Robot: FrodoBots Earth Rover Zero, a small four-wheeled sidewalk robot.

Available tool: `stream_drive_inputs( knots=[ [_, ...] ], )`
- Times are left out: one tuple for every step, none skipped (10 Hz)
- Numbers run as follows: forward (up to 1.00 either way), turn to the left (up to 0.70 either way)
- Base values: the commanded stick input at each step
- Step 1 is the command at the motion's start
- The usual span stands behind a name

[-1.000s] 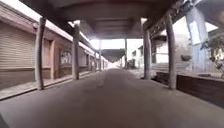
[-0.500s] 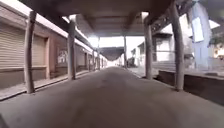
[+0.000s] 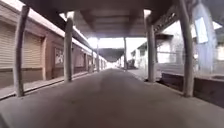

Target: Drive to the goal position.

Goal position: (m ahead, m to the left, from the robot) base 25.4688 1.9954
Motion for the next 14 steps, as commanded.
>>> stream_drive_inputs(
  knots=[
    [0.7,0.0],
    [0.7,0.0],
    [0.7,0.0],
    [0.7,0.0],
    [0.7,0.0],
    [0.7,0.0],
    [0.7,0.0],
    [0.7,0.0],
    [0.7,0.0],
    [0.7,0.0],
    [0.7,0.0],
    [0.7,0.0],
    [0.7,0.0],
    [0.7,0.0]
  ],
)
